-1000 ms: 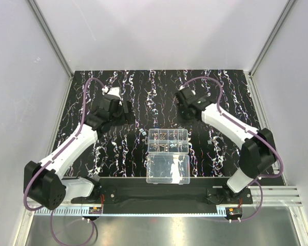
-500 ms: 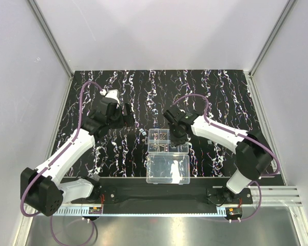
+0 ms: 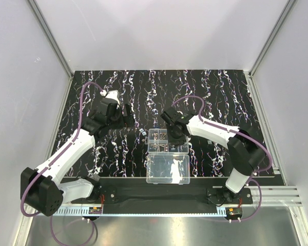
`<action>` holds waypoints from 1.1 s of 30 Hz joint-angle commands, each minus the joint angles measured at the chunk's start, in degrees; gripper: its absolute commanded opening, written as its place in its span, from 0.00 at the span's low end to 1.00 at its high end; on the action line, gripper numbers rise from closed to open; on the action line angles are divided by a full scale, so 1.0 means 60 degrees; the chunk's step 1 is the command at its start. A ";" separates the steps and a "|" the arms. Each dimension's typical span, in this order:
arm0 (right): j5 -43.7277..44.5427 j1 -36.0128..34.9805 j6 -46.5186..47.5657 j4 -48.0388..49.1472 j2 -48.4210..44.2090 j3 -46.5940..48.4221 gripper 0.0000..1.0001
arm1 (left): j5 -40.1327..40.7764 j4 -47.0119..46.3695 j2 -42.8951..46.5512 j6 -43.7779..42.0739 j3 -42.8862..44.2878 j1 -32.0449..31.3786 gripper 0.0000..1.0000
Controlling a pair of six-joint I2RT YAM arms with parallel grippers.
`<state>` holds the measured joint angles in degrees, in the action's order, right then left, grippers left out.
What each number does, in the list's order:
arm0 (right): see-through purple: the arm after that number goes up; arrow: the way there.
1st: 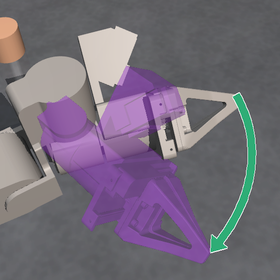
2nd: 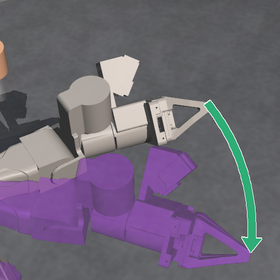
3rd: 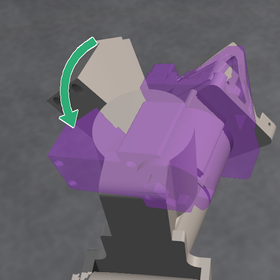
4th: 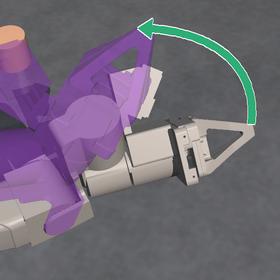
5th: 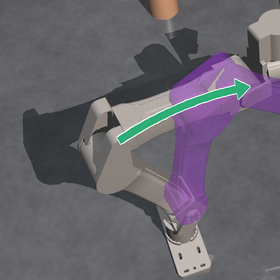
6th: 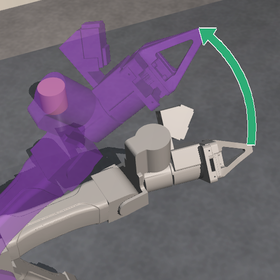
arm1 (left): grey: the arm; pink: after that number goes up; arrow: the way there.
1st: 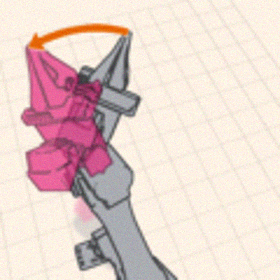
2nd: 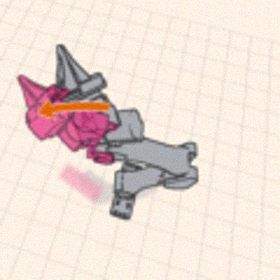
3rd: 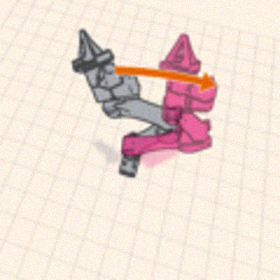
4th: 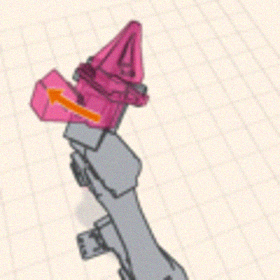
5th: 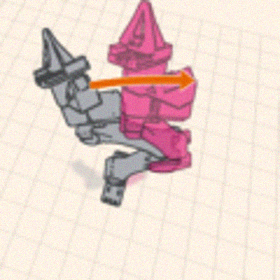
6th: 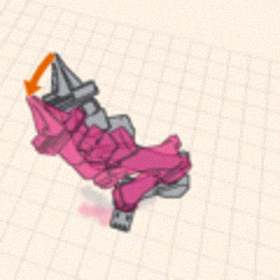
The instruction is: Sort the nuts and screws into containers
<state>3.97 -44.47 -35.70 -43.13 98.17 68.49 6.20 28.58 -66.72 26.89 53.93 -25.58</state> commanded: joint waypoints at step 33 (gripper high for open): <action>0.0159 0.5771 0.0720 0.1007 -0.1187 -0.2260 0.59 | -0.0520 -0.0603 -0.0774 -0.0103 0.0327 0.0119 0.99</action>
<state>5.82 -9.50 -32.36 -40.47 90.06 55.11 4.03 26.92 -71.07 26.85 53.95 -25.26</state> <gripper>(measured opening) 0.589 0.988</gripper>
